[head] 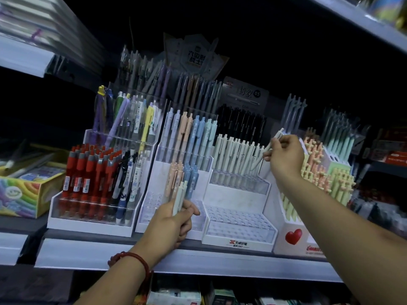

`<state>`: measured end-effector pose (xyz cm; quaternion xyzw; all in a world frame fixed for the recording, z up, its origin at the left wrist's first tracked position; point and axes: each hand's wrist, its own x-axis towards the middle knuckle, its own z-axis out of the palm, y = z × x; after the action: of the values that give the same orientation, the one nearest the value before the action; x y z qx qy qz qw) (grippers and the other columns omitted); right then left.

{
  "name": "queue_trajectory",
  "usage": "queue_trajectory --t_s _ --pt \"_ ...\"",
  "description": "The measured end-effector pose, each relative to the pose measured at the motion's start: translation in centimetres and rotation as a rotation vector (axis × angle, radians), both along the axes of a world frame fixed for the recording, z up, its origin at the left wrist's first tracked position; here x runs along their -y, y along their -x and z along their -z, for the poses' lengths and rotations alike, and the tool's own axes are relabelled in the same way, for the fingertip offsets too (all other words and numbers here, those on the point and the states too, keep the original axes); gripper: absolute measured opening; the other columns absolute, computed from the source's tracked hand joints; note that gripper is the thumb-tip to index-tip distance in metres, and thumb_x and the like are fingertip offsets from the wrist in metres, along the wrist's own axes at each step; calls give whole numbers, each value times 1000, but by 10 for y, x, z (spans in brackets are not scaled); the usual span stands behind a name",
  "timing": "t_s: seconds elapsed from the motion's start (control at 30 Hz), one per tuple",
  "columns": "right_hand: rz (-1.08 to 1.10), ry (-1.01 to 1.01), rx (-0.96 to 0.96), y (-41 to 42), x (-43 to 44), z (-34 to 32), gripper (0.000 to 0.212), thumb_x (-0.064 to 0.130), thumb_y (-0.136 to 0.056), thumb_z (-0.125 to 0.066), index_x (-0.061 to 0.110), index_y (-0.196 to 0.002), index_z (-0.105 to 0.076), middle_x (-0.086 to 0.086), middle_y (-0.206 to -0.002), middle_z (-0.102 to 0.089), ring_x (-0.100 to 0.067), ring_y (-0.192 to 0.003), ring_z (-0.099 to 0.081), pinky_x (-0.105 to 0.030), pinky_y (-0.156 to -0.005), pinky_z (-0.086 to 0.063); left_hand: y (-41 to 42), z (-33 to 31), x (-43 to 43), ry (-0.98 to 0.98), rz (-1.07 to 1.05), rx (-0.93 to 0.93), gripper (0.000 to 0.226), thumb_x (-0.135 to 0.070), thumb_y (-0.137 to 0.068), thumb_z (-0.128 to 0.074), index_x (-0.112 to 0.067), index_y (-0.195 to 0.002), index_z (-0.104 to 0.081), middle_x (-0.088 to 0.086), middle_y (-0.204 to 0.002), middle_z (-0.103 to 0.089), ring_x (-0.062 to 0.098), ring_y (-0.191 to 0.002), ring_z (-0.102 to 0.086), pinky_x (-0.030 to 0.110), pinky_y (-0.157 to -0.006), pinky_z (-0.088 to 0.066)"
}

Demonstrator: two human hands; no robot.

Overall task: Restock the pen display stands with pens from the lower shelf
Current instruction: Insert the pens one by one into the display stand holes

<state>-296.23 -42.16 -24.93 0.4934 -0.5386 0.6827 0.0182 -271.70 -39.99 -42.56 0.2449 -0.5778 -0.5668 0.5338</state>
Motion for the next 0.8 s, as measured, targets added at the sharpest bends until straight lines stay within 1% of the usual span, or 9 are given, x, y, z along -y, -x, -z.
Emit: queue_trajectory --t_s 0.03,0.07,0.2,0.3,0.37,0.43,0.53,0.67,0.8 --pt "7 -12 -29 1 3 0 11 17 -107 -51 11 -98 -48 -12 -88 -60 -29 -74 -69 -43 -66 -56 0 0 0 -2 2 -2 18 -10 -107 -46 -4 -97 -60 5 -53 -30 11 -37 -18 14 -39 -17" --pt "6 -28 -53 2 6 1 10 17 -107 -51 10 -99 -48 -10 -86 -59 -29 -74 -69 -46 -68 -57 0 0 0 -4 4 -4 18 -10 -107 -46 -4 -98 -60 5 -53 -30 11 -37 -18 14 -39 -17" --pt "-17 -107 -103 5 17 2 8 14 -107 -51 8 -103 -50 -9 -82 -59 -22 -66 -66 -43 -66 -59 -1 -1 -1 -3 1 -4 18 -10 -108 -45 -4 -97 -59 5 -53 -30 11 -38 -18 15 -39 -17" --pt "-28 -228 -144 9 26 4 7 13 -106 -52 7 -103 -52 -11 -76 -63 -30 -70 -70 -51 -73 -61 0 -1 -1 -2 -1 -4 18 -9 -107 -45 -4 -97 -59 6 -54 -30 11 -38 -18 14 -39 -18" --pt "-57 -333 -193 10 31 7 9 12 -105 -55 3 -103 -53 -16 -73 -65 -32 -65 -67 -52 -71 -61 0 -1 -1 -2 -3 -2 18 -9 -107 -45 -5 -97 -59 6 -54 -30 11 -39 -18 15 -39 -18" --pt "-44 -368 -220 10 34 9 12 14 -104 -58 1 -103 -56 -18 -71 -68 -28 -59 -65 -51 -68 -60 0 0 0 1 0 1 18 -10 -107 -46 -6 -97 -60 6 -54 -30 12 -39 -18 15 -39 -18" --pt "-13 -351 -240 8 38 9 13 13 -103 -59 0 -101 -59 -20 -74 -71 -28 -58 -68 -46 -65 -62 0 1 2 6 6 5 18 -10 -107 -46 -6 -97 -60 6 -54 -31 12 -40 -18 16 -40 -18" --pt "39 -371 -248 9 42 9 16 11 -104 -58 -3 -97 -57 -21 -72 -71 -29 -57 -71 -46 -64 -63 0 2 2 7 6 4 17 -9 -107 -46 -4 -98 -60 6 -53 -32 12 -39 -19 15 -39 -19" --pt "34 -368 -215 12 40 9 14 7 -103 -58 -1 -92 -57 -21 -71 -70 -31 -55 -70 -40 -56 -61 -1 2 2 10 7 6 16 -9 -107 -46 -3 -99 -59 7 -54 -32 12 -40 -19 15 -40 -18"
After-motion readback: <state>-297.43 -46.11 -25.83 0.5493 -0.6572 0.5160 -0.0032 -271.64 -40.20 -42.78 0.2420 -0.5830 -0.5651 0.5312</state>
